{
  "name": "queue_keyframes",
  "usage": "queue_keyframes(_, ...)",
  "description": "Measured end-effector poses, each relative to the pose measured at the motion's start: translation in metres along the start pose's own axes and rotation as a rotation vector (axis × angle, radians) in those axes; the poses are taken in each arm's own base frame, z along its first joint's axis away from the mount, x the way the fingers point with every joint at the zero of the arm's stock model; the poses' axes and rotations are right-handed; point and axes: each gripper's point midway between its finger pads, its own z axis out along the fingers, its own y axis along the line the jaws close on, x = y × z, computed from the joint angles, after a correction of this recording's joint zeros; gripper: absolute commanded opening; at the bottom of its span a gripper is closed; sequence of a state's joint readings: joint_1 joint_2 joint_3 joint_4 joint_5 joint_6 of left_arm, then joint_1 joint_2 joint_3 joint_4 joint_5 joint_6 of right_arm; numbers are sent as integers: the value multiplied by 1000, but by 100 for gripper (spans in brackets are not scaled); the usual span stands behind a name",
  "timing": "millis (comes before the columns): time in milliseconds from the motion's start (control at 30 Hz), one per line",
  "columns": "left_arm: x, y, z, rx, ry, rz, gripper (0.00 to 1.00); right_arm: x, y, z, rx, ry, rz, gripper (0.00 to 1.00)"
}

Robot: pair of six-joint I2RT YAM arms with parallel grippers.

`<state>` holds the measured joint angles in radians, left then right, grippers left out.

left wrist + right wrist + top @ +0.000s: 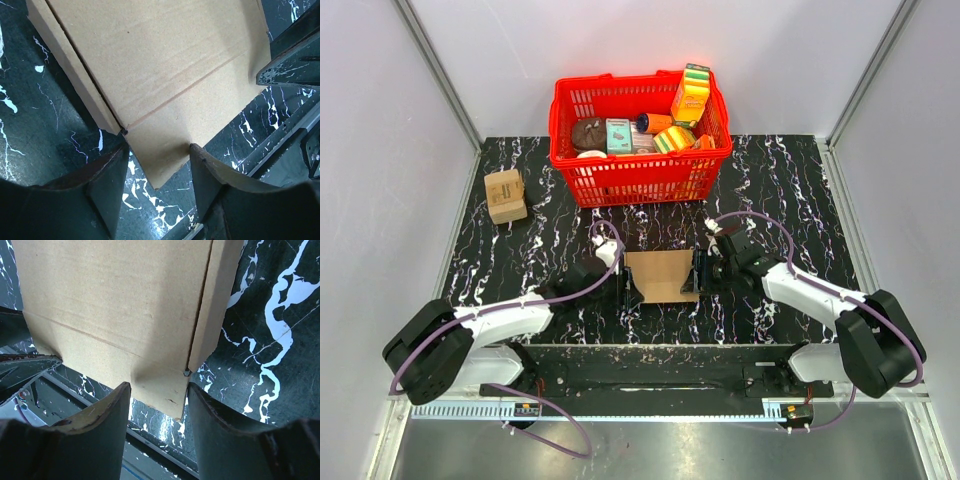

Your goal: Fold the paper box

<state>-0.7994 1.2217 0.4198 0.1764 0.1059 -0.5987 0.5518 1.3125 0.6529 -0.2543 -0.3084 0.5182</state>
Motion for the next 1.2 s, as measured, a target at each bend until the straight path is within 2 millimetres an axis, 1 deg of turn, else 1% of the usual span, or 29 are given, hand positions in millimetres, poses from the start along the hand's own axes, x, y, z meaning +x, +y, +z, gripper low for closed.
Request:
queue_keyframes(267,8,7,5,-24,29,5,56,2,-2,3,6,9,4,55)
queue_keyframes(767,8,11,6,-41,31,28,57,4,-4,5,14,19,7,56)
queue_keyframes(867,9,14,6,-51,34,34,59,4,-5,6,16,22,7,56)
queue_keyframes(1033,8,19,5,-69,32,40,71,4,-5,6,16,22,7,56)
queue_keyframes(1200,2,21,-1,-79,15,46,75,4,-5,6,16,21,7,57)
